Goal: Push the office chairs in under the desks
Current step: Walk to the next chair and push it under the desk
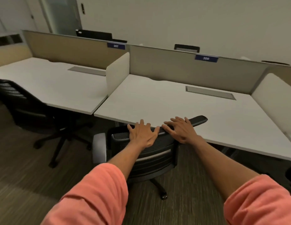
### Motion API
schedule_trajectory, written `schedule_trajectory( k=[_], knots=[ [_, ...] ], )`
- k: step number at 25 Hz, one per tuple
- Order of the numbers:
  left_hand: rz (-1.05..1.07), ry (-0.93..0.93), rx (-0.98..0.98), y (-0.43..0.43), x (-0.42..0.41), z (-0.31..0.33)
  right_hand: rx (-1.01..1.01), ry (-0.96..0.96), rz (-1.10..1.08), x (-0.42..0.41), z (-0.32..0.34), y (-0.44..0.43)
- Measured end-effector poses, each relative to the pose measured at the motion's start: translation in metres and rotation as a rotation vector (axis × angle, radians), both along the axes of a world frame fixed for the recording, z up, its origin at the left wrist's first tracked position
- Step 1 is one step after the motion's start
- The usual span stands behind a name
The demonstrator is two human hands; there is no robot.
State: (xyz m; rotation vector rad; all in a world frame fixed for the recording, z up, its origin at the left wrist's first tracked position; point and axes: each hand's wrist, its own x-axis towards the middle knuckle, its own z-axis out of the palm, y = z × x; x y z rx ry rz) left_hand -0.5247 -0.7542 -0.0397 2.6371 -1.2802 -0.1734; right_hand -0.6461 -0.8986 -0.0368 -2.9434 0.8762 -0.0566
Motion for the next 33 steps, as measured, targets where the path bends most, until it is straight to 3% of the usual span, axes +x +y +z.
schedule_trajectory(
  k=[5, 10, 22, 33],
  knots=[
    [0.032, -0.012, 0.055, -0.003, 0.0, -0.003, -0.016, 0.06, 0.136, 0.007, 0.003, -0.024],
    [0.002, -0.086, 0.041, 0.002, -0.006, -0.01, -0.049, -0.025, 0.168, -0.001, -0.004, -0.022],
    [-0.067, -0.085, 0.003, 0.038, -0.043, -0.015, -0.066, -0.11, 0.092, -0.051, -0.009, 0.025],
    [-0.259, -0.089, -0.036, 0.116, -0.09, -0.013, -0.13, -0.148, -0.101, -0.126, -0.01, 0.128]
  ],
)
